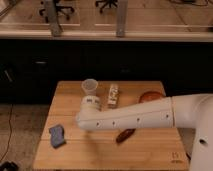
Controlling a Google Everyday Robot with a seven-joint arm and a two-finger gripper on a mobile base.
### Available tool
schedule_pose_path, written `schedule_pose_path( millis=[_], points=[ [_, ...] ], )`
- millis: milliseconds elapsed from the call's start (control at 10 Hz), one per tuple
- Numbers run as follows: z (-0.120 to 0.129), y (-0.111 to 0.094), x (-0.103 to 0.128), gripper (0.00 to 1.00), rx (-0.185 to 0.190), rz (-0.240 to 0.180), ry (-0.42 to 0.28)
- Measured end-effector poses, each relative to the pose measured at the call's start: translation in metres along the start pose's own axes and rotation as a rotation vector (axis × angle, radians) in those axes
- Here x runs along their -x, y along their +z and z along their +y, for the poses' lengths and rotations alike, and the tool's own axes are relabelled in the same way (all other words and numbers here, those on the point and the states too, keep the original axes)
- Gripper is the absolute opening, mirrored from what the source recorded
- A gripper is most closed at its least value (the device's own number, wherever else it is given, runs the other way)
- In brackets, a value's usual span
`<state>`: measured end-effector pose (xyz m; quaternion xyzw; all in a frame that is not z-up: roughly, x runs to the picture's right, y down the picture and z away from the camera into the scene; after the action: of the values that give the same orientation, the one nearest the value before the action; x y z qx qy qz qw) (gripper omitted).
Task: Knock the eraser over
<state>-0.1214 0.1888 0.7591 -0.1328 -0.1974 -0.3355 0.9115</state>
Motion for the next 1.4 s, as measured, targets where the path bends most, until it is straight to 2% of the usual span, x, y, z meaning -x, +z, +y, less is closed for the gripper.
schedule_pose_path(
  millis=[600, 700, 900, 1000, 1100, 1300, 1400],
  points=[
    [0.006, -0.001, 0.007, 0.15, -0.011, -0.004, -0.017],
    [0.006, -0.001, 0.006, 0.20, -0.014, -0.003, -0.017],
    [0.007, -0.001, 0.005, 0.37, -0.024, -0.005, -0.016],
    [0.009, -0.002, 0.003, 0.49, -0.031, -0.006, -0.012],
    [0.010, -0.002, 0.001, 0.56, -0.035, -0.007, -0.008],
    [0.010, -0.003, -0.001, 0.62, -0.046, -0.009, -0.011],
    [0.008, -0.002, -0.001, 0.57, -0.054, -0.011, -0.017]
  ],
)
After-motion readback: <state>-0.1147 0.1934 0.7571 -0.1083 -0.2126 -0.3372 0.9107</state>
